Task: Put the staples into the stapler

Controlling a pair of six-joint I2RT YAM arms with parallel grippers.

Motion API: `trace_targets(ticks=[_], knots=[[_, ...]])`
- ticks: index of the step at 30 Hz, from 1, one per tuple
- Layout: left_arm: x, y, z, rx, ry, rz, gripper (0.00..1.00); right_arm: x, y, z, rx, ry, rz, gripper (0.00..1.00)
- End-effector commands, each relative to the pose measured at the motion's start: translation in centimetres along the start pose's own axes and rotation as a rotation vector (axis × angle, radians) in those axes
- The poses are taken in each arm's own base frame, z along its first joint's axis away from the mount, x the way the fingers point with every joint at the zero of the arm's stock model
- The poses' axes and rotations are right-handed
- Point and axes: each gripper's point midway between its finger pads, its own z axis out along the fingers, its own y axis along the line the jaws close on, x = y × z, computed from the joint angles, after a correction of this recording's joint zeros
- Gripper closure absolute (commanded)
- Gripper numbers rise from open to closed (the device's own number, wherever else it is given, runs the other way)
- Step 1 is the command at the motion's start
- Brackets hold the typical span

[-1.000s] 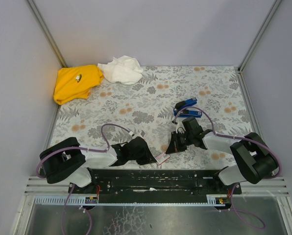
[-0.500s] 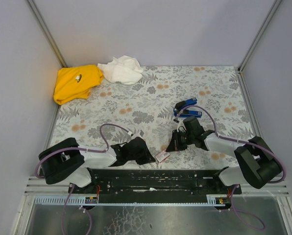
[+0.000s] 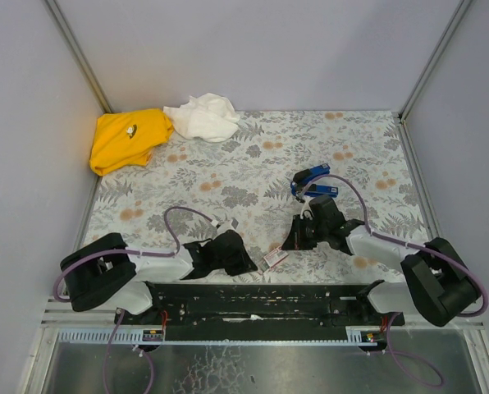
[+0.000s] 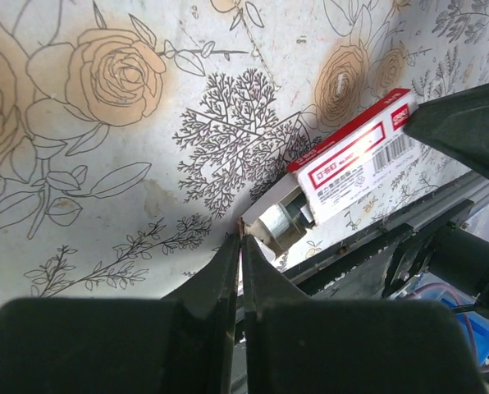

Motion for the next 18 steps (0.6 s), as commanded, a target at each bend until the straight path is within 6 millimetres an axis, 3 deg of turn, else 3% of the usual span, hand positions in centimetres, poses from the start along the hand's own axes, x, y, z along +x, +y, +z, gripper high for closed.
trace_targets(ticks=[1,12,18], knots=[[-0.4,3.6,-0.3,-0.160,-0.029,0.039,1.00,-1.1,-0.8,-0.6,0.074,-0.075,0.003,1.00],[-2.1,5.2,-1.8,-0.214,-0.105,0.032,1.00,-2.6,-3.7,-3.3,0.279,-0.203,0.035,1.00],[-4.7,6.3,-3.2,-0.210,-0.179,-0.038,1.00,-2.9,-6.0,-5.2,0.403,-0.264,0.082,1.00]])
